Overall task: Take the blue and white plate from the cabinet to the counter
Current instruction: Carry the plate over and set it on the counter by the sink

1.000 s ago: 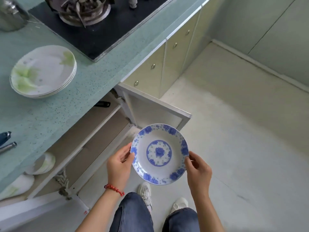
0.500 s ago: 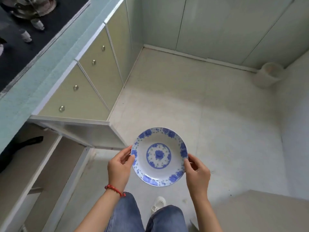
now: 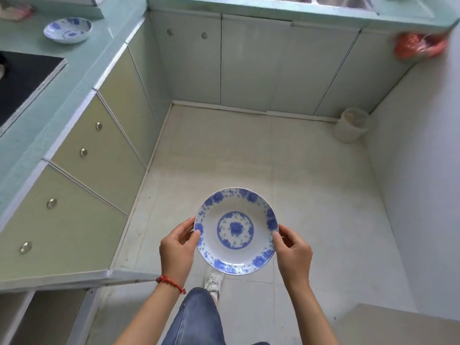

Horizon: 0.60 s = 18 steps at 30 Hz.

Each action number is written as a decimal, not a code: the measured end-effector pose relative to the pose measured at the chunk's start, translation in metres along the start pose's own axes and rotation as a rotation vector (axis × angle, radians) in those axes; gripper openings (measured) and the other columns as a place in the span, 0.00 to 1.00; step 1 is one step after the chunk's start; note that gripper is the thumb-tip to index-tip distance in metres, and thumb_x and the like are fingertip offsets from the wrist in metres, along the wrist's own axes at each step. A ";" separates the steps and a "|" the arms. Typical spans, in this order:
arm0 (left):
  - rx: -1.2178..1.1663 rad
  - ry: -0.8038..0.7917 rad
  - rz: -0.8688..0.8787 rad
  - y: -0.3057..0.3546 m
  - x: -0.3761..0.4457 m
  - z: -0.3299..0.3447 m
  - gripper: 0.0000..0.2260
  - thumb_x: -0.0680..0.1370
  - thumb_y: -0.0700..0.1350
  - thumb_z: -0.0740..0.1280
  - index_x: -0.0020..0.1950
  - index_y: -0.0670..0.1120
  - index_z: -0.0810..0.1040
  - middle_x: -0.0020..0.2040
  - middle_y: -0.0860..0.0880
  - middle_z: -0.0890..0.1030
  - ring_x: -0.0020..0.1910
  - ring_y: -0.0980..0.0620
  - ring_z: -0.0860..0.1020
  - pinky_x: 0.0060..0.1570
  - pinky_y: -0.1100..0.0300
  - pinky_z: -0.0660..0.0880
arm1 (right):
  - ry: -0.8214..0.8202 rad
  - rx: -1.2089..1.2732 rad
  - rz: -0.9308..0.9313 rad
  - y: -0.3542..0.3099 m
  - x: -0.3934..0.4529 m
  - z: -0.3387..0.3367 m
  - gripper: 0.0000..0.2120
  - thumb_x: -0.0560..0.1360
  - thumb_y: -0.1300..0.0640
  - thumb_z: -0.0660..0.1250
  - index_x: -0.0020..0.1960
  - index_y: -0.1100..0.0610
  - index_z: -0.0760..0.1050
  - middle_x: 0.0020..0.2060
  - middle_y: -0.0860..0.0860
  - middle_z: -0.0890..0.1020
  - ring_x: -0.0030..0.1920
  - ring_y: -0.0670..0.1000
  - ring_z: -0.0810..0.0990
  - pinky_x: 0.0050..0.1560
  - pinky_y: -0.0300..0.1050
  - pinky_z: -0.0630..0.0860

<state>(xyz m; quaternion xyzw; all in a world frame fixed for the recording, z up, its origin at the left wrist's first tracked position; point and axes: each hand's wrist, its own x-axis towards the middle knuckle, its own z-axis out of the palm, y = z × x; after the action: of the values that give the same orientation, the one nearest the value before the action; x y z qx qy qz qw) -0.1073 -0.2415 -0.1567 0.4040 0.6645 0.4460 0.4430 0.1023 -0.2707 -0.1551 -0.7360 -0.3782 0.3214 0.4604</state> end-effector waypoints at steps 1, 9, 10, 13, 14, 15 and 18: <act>0.000 -0.009 0.008 0.008 0.014 0.007 0.14 0.72 0.32 0.67 0.57 0.40 0.77 0.50 0.48 0.81 0.46 0.57 0.79 0.51 0.59 0.75 | 0.010 -0.007 -0.010 -0.007 0.016 0.002 0.07 0.73 0.62 0.67 0.50 0.58 0.80 0.38 0.45 0.81 0.38 0.36 0.80 0.36 0.28 0.76; -0.002 -0.093 0.049 0.074 0.123 0.056 0.14 0.73 0.34 0.68 0.58 0.42 0.77 0.49 0.51 0.81 0.48 0.58 0.80 0.43 0.69 0.78 | 0.087 0.003 -0.025 -0.055 0.127 0.023 0.09 0.72 0.62 0.68 0.51 0.58 0.80 0.40 0.49 0.83 0.40 0.41 0.80 0.37 0.28 0.76; -0.004 -0.098 0.044 0.081 0.134 0.062 0.14 0.73 0.34 0.68 0.58 0.42 0.77 0.50 0.51 0.81 0.48 0.57 0.80 0.44 0.67 0.79 | 0.089 0.011 -0.022 -0.059 0.140 0.025 0.08 0.72 0.62 0.68 0.51 0.58 0.80 0.40 0.49 0.83 0.39 0.40 0.81 0.37 0.27 0.76; 0.000 -0.108 0.027 0.098 0.167 0.087 0.14 0.73 0.35 0.67 0.58 0.43 0.77 0.49 0.50 0.82 0.47 0.57 0.80 0.47 0.60 0.79 | 0.098 0.036 -0.013 -0.069 0.179 0.028 0.08 0.72 0.61 0.68 0.51 0.57 0.80 0.38 0.45 0.83 0.38 0.38 0.81 0.37 0.26 0.76; -0.006 -0.111 0.028 0.103 0.178 0.097 0.14 0.73 0.34 0.67 0.58 0.43 0.77 0.49 0.50 0.82 0.47 0.59 0.80 0.46 0.61 0.79 | 0.099 0.041 -0.014 -0.072 0.195 0.028 0.08 0.72 0.61 0.68 0.51 0.57 0.80 0.39 0.46 0.83 0.39 0.38 0.81 0.37 0.27 0.76; -0.014 -0.112 0.031 0.109 0.191 0.108 0.14 0.73 0.34 0.67 0.57 0.42 0.78 0.49 0.50 0.82 0.46 0.60 0.80 0.45 0.64 0.79 | 0.101 0.047 -0.015 -0.074 0.212 0.027 0.08 0.72 0.61 0.68 0.50 0.57 0.81 0.40 0.47 0.83 0.39 0.38 0.81 0.37 0.27 0.76; -0.041 -0.101 0.034 0.126 0.229 0.146 0.14 0.72 0.33 0.67 0.57 0.42 0.78 0.49 0.49 0.82 0.47 0.60 0.80 0.42 0.69 0.78 | 0.101 0.066 -0.023 -0.081 0.269 0.026 0.07 0.72 0.61 0.68 0.49 0.55 0.81 0.39 0.46 0.83 0.39 0.38 0.81 0.38 0.30 0.77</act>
<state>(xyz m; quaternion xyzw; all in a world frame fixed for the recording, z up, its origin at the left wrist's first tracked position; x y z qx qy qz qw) -0.0154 0.0410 -0.1195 0.4283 0.6249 0.4462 0.4765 0.1960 -0.0065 -0.1236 -0.7313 -0.3522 0.2908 0.5065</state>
